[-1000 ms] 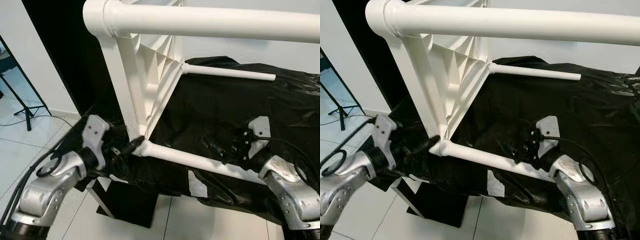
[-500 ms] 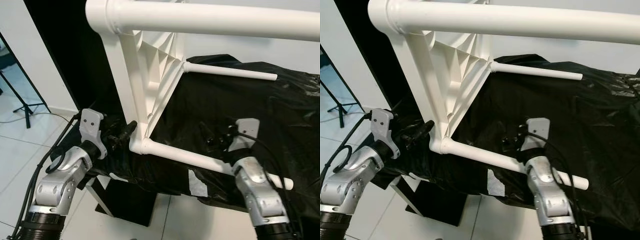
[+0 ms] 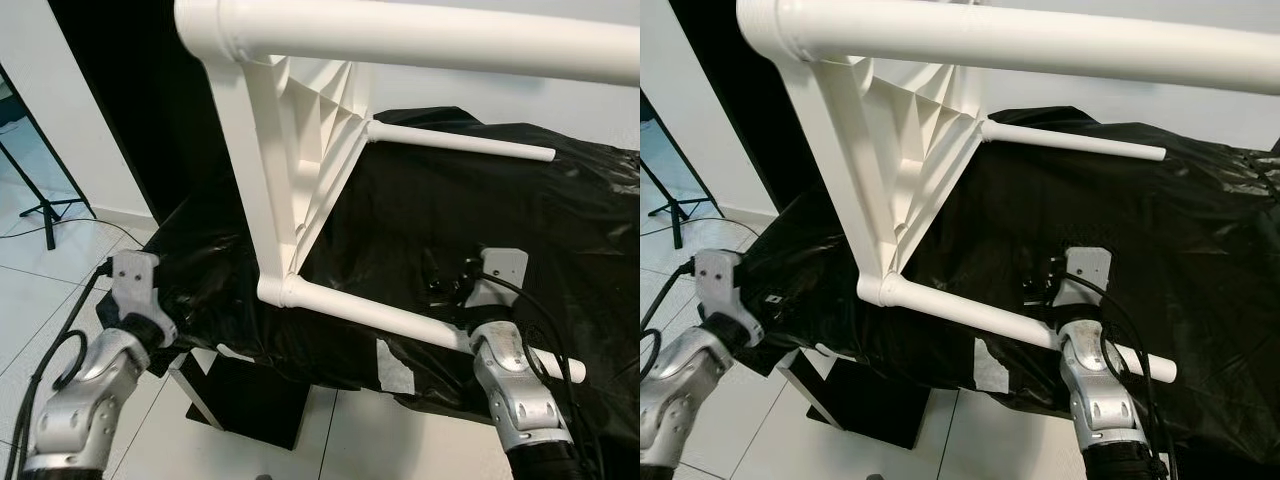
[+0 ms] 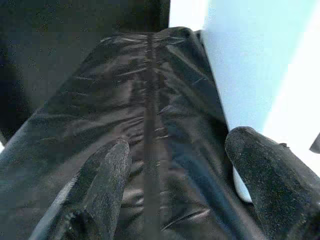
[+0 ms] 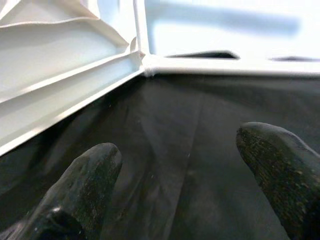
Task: Building children table
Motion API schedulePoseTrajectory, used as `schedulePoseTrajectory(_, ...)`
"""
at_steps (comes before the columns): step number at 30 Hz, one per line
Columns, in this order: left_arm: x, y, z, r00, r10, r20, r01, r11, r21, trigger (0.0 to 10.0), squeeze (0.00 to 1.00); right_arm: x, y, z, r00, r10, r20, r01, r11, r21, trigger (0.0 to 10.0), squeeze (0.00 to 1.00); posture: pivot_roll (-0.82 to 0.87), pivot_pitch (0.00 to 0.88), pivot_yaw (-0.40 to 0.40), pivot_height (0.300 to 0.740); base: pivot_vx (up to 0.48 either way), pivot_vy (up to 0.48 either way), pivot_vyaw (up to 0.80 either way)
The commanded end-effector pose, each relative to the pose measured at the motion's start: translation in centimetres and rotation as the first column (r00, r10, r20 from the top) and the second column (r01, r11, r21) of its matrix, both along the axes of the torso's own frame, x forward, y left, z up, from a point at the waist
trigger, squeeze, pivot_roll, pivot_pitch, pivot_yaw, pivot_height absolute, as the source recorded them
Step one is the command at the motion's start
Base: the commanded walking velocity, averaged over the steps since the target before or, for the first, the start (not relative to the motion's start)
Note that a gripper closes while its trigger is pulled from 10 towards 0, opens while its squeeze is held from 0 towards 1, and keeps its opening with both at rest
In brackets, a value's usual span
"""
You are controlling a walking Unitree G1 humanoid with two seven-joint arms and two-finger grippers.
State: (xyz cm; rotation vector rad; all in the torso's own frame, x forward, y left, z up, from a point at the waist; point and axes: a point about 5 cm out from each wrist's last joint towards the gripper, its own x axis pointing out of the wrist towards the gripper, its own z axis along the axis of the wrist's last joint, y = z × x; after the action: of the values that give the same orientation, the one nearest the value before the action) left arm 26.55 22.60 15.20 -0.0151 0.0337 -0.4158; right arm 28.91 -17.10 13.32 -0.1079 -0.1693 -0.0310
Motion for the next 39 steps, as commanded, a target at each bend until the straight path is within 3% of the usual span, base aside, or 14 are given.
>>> schedulePoseTrajectory(1, -0.1, 0.6, 0.1, 0.998, -0.06, 0.013, 0.059, 0.998, 0.018, 10.0, 0.0, 0.1, -0.1, -0.2, 1.0, -0.019, 0.003, 0.019, 1.0, -0.017, 10.0, 0.0, 0.06, 0.0, -0.028, 0.74, 0.0, 0.0, 0.0)
schedulePoseTrajectory(4, 0.6, 1.3, 0.1, 1.0, 0.0, 0.027, -0.001, 1.0, 0.012, 10.0, 0.0, 0.2, -0.1, -0.2, 0.999, -0.032, 0.015, 0.032, 0.999, -0.037, 10.0, 0.0, 0.06, 0.0, -0.033, 0.74, 0.0, 0.0, 0.0)
schedulePoseTrajectory(5, 1.4, 1.4, -0.1, 0.997, 0.062, 0.044, -0.062, 0.998, 0.011, 10.0, 0.0, 0.3, -0.3, -0.1, 0.998, -0.061, 0.025, 0.061, 0.997, -0.035, 10.0, 0.0, 0.06, 0.0, -0.034, 0.74, 0.0, 0.0, 0.0)
schedulePoseTrajectory(7, 1.4, 1.4, -0.1, 0.997, 0.062, 0.044, -0.062, 0.998, 0.011, 10.0, 0.0, 0.3, -0.3, -0.1, 0.998, -0.061, 0.025, 0.061, 0.997, -0.035, 10.0, 0.0, 0.06, 0.0, -0.034, 0.74, 0.0, 0.0, 0.0)
schedulePoseTrajectory(9, 2.4, 0.8, -0.7, 0.988, 0.145, 0.055, -0.145, 0.989, -0.018, 10.0, 0.0, 0.4, -0.4, -0.1, 0.994, -0.104, 0.044, 0.105, 0.994, -0.035, 10.0, 0.0, 0.05, 0.0, -0.032, 0.74, 0.0, 0.0, 0.0)
schedulePoseTrajectory(14, 3.4, -0.4, -1.5, 0.969, 0.242, 0.056, -0.241, 0.97, -0.029, 10.0, 0.0, 0.7, -0.1, 0.2, 0.99, -0.117, 0.075, 0.12, 0.992, -0.033, 10.0, 0.0, 0.05, 0.0, -0.057, 0.74, 0.0, 0.0, 0.0)
schedulePoseTrajectory(25, 4.9, -0.6, -0.6, 0.926, 0.35, 0.143, -0.355, 0.935, 0.014, 10.0, 0.0, 2.0, 0.3, 0.6, 0.993, -0.081, 0.091, 0.084, 0.996, -0.032, 10.0, 0.0, 0.09, 0.0, -0.067, 0.74, 0.0, 0.0, 0.0)
schedulePoseTrajectory(30, 5.4, 0.0, 0.4, 0.89, 0.424, 0.166, -0.429, 0.903, -0.01, 10.0, 0.0, 2.1, 0.0, 0.6, 0.992, -0.077, 0.102, 0.082, 0.996, -0.045, 10.0, 0.0, 0.09, 0.0, -0.011, 0.74, 0.0, 0.0, 0.0)
schedulePoseTrajectory(31, 5.7, 0.3, 0.9, 0.868, 0.469, 0.164, -0.471, 0.882, -0.028, 10.0, 0.0, 2.1, -0.4, 0.6, 0.991, -0.073, 0.11, 0.08, 0.995, -0.059, 10.0, 0.0, 0.08, 0.0, 0.017, 0.74, 0.0, 0.0, 0.0)
schedulePoseTrajectory(39, 6.3, 0.9, 1.3, 0.857, 0.481, 0.186, -0.491, 0.871, 0.009, 10.0, 0.0, 2.0, -1.4, 1.2, 0.989, -0.066, 0.128, 0.076, 0.994, -0.073, 10.0, 0.0, 0.05, 0.0, 0.03, 0.74, 0.0, 0.0, 0.0)
